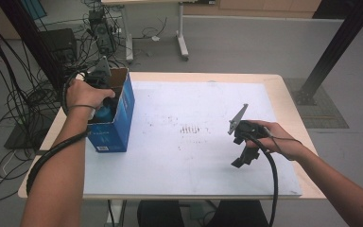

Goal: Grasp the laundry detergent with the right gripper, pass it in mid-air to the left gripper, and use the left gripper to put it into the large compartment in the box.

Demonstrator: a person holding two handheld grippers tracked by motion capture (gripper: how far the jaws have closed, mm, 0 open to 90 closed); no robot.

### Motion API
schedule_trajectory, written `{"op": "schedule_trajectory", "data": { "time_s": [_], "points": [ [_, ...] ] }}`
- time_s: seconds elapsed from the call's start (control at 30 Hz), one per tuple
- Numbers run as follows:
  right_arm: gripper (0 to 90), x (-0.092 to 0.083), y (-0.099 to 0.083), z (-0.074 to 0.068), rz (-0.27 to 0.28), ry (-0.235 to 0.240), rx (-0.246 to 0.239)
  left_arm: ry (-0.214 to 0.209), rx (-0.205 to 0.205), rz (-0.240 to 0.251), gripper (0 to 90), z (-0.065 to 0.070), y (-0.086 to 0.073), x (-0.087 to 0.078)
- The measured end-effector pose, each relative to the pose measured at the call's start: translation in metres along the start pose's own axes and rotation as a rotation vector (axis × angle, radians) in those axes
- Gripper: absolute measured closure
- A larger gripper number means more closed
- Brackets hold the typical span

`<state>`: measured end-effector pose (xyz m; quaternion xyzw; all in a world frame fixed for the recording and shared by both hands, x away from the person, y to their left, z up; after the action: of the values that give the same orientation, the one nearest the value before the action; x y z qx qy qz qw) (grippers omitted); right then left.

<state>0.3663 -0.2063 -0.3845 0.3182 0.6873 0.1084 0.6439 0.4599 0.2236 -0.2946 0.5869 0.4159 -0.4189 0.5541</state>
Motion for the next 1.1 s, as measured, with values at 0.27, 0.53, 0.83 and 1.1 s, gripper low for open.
{"op": "schedule_trajectory", "data": {
  "time_s": [0.27,0.53,0.83,1.1],
  "points": [
    [4.3,0.001,0.000,0.000,0.000,0.002,0.002,-0.007,-0.013,-0.008,34.4,-0.001,-0.001,0.000],
    [4.3,0.001,0.000,0.001,-0.002,0.000,0.004,-0.014,-0.013,-0.007,36.4,-0.001,0.002,-0.011],
    [4.3,0.001,0.001,0.000,0.001,-0.003,-0.002,-0.023,-0.020,0.006,36.6,0.000,0.003,-0.024],
    [4.3,-0.001,0.001,0.000,0.003,-0.007,-0.004,-0.043,-0.012,0.024,36.5,0.003,0.005,-0.039]
  ]
}}
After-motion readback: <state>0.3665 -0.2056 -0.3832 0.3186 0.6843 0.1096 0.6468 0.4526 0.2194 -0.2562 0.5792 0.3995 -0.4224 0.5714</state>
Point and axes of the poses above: each handheld gripper's, and its own axes: x roughly forward along the jaws, y roughly out of its top, z roughly to its right, the point moved 3 cm from there along x, roughly forward along the jaws, and after that the axes turned 15 degrees about z, right-handed, at the moved point
